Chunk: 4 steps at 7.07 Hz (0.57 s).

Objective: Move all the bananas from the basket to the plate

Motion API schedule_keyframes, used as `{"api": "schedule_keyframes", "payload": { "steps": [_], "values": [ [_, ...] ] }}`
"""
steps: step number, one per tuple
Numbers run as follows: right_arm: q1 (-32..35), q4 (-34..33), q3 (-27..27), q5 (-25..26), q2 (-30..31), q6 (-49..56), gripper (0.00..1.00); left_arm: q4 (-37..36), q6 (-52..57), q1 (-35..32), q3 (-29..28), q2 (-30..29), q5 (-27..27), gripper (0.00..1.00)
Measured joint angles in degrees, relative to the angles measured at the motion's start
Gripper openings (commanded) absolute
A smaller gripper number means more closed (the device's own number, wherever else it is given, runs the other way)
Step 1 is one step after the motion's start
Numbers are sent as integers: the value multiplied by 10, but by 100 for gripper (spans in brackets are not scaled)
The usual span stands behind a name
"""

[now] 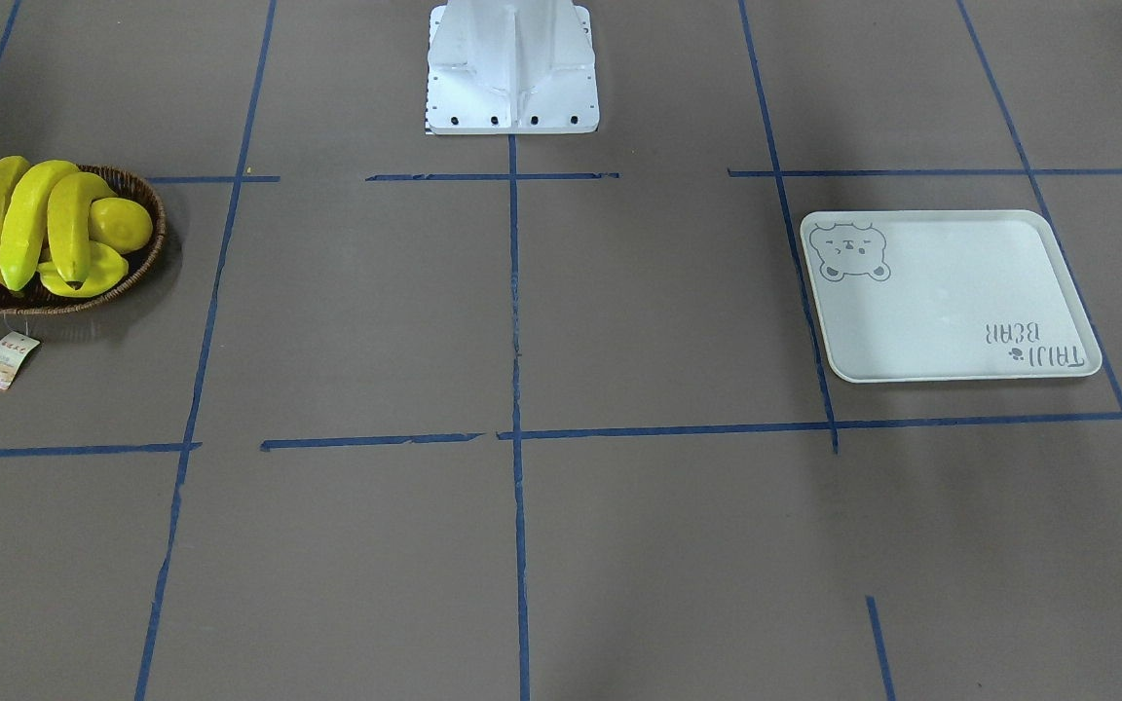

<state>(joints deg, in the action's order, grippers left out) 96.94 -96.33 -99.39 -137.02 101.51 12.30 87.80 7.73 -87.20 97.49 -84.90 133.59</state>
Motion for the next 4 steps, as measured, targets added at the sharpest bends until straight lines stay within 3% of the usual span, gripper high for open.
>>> {"api": "schedule_keyframes", "payload": {
  "steps": [4],
  "values": [
    [0,2,-16,1,-1,0,100,2,-3,2,16,-5,0,100]
  ]
}}
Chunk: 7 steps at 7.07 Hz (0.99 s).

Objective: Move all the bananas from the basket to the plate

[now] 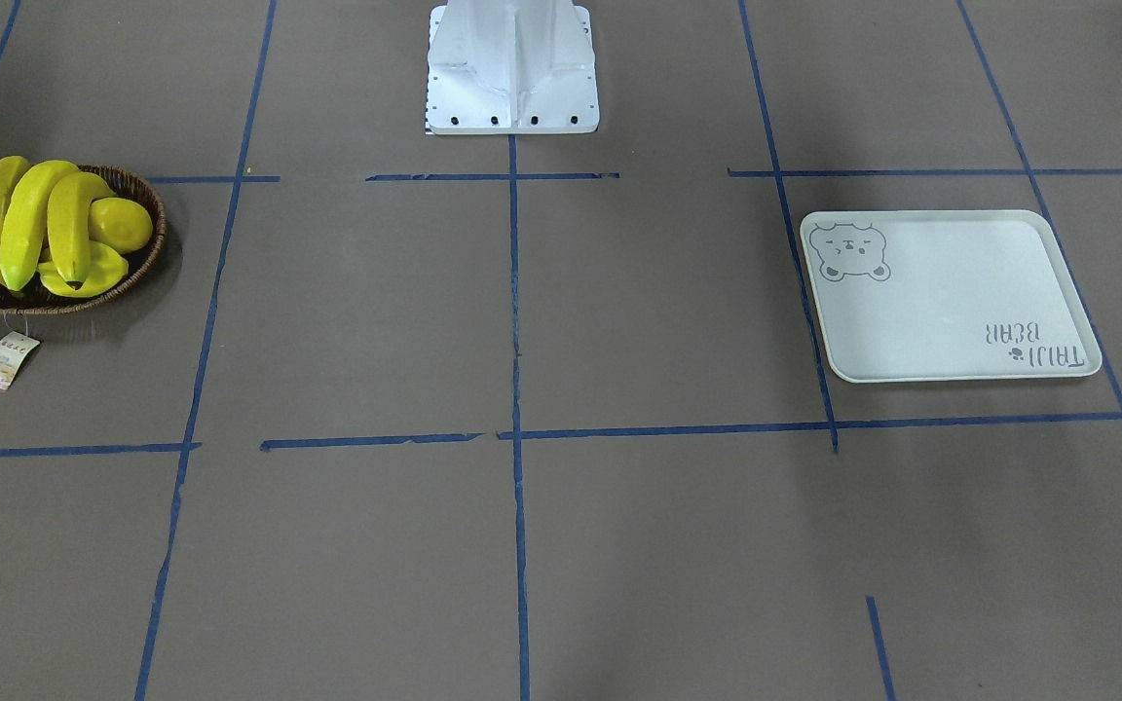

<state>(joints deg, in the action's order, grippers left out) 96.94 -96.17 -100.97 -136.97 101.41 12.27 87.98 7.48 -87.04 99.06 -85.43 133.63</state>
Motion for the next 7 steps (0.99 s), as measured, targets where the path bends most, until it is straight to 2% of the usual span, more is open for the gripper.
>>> {"api": "schedule_keyframes", "payload": {
  "steps": [3,5,7],
  "values": [
    [0,-1,-47,-9,1,-2,100,0,-3,5,32,1,18,100],
    [-1,-2,-59,-47,9,-3,100,2,-5,7,49,-2,56,100],
    [-11,-2,-76,-64,13,-32,100,3,-4,7,46,2,63,100]
  ]
}}
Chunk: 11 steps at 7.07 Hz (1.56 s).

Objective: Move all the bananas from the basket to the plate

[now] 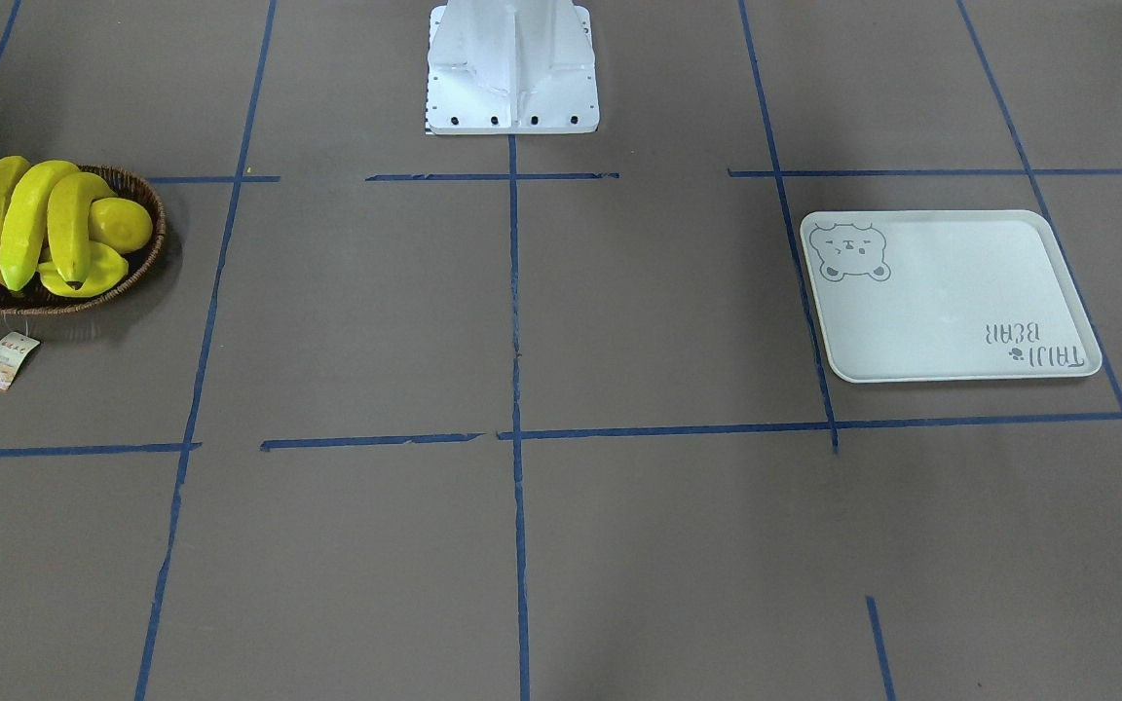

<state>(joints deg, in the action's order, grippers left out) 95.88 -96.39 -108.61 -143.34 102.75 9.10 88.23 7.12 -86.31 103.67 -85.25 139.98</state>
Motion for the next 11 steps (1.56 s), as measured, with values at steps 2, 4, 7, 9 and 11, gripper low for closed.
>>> {"api": "schedule_keyframes", "payload": {
  "steps": [2,4,7,9,11],
  "values": [
    [-34,0,-54,5,12,-51,100,0,2,1,-1,2,1,100],
    [-62,2,-99,28,32,-69,99,0,2,1,-1,3,1,100],
    [-85,30,-118,61,56,-117,99,0,2,1,-1,4,15,100],
    [-102,120,-117,71,84,-211,98,0,2,1,-2,4,20,100],
    [-138,168,-115,94,94,-267,98,0,2,1,-2,4,20,100]
  ]
}}
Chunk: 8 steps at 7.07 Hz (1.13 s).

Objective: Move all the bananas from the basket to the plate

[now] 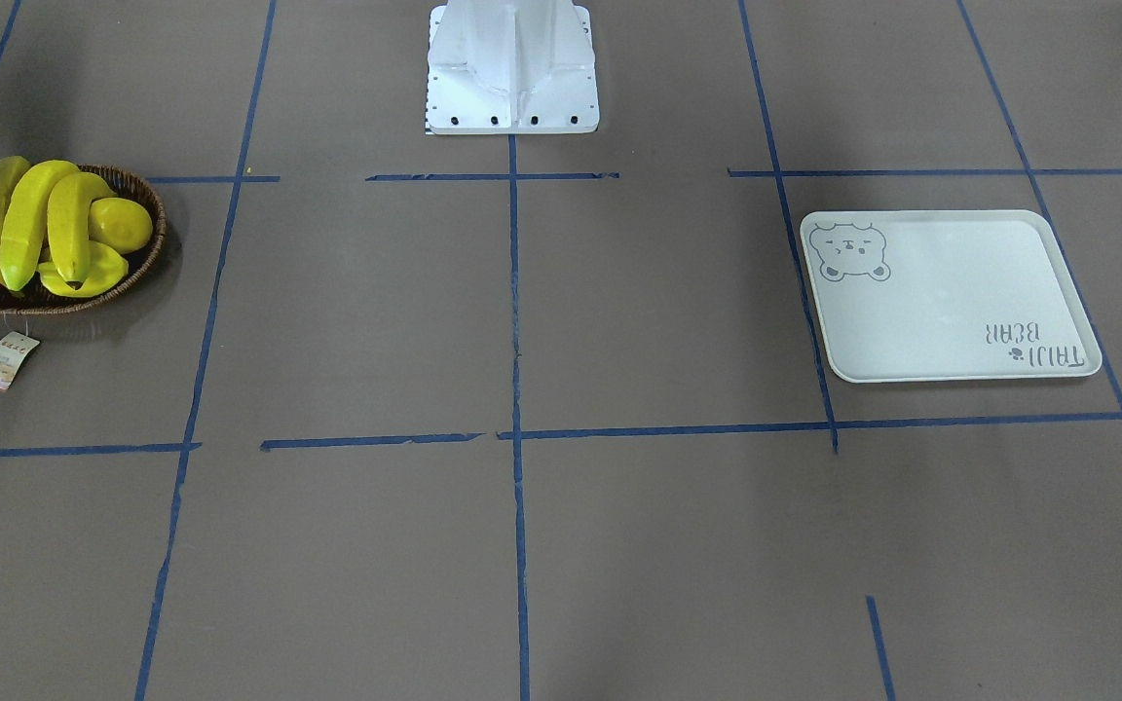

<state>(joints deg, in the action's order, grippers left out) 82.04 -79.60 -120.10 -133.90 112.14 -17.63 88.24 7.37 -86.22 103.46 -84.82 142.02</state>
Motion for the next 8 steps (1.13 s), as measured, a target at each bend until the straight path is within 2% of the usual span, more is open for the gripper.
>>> {"api": "schedule_keyframes", "payload": {
  "steps": [2,5,6,8],
  "values": [
    [-37,54,14,28,3,-54,100,0,0,0,0,0,0,100],
    [-45,81,29,1,-2,-103,99,0,1,0,-1,0,0,100],
    [-50,88,30,12,4,-105,99,0,1,0,-1,0,0,100],
    [-81,135,31,65,41,-109,99,1,1,0,1,7,9,100]
  ]
}}
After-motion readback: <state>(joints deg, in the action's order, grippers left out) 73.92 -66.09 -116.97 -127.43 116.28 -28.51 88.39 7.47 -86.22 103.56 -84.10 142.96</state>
